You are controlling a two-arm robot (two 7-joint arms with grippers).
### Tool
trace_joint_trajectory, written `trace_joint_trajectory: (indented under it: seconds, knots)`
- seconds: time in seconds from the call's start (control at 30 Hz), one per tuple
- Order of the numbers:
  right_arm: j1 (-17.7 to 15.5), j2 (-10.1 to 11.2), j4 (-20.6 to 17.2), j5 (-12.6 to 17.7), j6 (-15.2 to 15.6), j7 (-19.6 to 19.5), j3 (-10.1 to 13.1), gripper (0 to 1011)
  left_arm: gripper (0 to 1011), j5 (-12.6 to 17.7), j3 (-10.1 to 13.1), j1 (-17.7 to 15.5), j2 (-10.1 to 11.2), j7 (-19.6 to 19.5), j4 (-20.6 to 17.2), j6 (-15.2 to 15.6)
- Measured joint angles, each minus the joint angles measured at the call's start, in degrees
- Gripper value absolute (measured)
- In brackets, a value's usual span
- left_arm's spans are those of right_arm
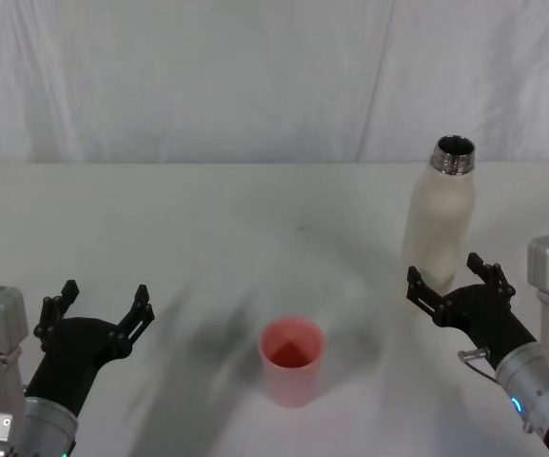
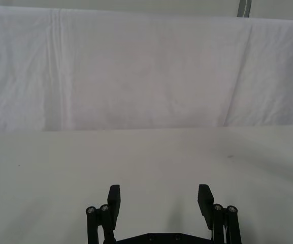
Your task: Grasp the thermos with one hand and pour water into the cup lid.
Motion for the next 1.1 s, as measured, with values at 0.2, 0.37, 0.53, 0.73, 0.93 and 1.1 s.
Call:
trace_joint_trajectory:
  seconds: [0.2,0.37,0.53,0.73,0.93,1.1]
  knots:
    - [1.4,-0.3,1.2,0.0,-0.2,0.1,-0.2,1000,1001,0.0,0.0,0.0,0.0,0.0,0.0,0.0]
    - [2.4,-0.5,2.0,0.0,-0.4,0.2,-0.3,1000,1001,0.0,0.0,0.0,0.0,0.0,0.0,0.0]
    - [3.3,-0.6,3.0,-0.1,-0.6,0.3,-0.4,1001,1001,0.0,0.0,0.0,0.0,0.0,0.0,0.0]
    - [4.3,-0.8,4.5,-0.1,-0.9,0.3,-0.5,1000,1001,0.0,0.0,0.0,0.0,0.0,0.0,0.0]
    - [5.3,-1.2,5.9,-0.1,-1.2,0.4,-0.6,1001,1001,0.0,0.0,0.0,0.0,0.0,0.0,0.0]
    - [6.1,-1.4,7.1,0.0,-1.4,0.6,-0.7,1001,1001,0.0,0.0,0.0,0.0,0.0,0.0,0.0]
